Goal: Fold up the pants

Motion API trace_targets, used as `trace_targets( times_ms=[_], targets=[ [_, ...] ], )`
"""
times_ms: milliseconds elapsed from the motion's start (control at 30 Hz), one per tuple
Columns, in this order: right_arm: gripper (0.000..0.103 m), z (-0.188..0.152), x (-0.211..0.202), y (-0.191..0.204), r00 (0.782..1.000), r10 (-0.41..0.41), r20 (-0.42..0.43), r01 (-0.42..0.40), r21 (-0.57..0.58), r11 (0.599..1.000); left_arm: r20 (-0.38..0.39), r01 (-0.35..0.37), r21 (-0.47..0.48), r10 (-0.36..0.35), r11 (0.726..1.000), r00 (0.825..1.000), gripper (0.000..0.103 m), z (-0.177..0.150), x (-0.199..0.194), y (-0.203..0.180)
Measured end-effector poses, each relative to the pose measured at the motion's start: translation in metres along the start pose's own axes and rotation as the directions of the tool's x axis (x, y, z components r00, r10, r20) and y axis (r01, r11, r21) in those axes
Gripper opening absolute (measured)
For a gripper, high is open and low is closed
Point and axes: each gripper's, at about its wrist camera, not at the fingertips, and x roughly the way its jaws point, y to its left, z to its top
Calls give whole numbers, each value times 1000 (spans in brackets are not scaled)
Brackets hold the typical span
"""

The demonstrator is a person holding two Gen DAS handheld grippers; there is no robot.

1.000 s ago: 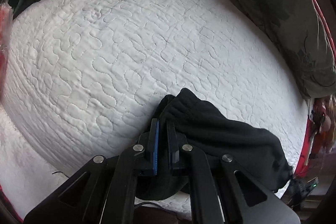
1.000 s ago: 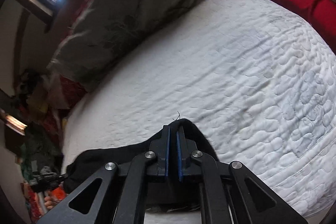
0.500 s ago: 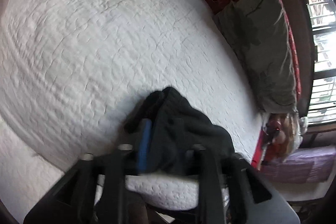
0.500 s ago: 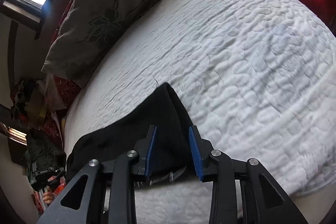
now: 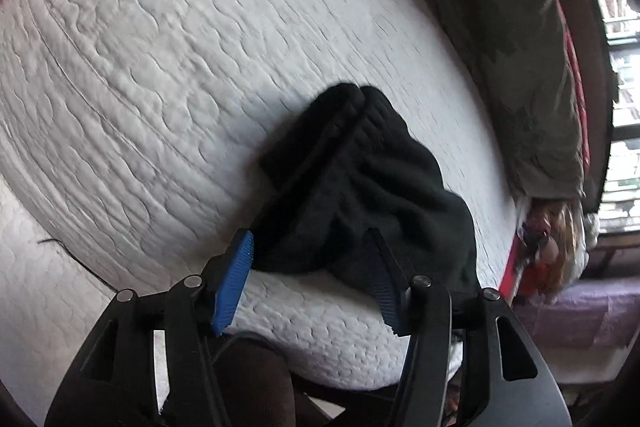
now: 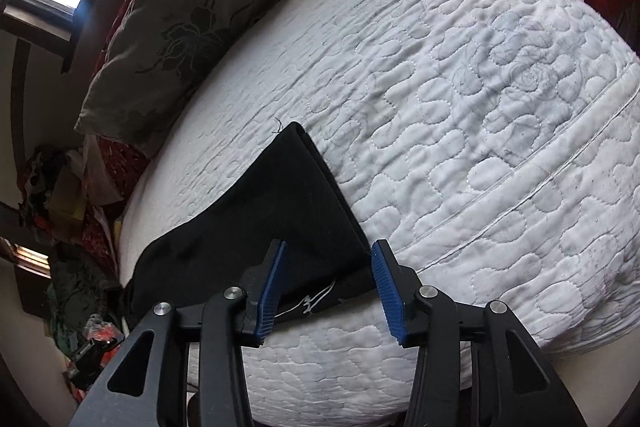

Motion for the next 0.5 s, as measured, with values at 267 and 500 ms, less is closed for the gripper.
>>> trace_targets(
  times_ms=[267, 500],
  targets=[
    [13, 3, 8, 17, 998, -62, 16, 63, -78, 995, -3, -12, -38, 12, 999, 1000, 17, 9, -14, 9],
    [9, 0, -12, -4, 997, 76, -5, -76, 72, 995, -2, -128, -22, 128, 992, 992, 13, 13, -1, 24]
  ],
)
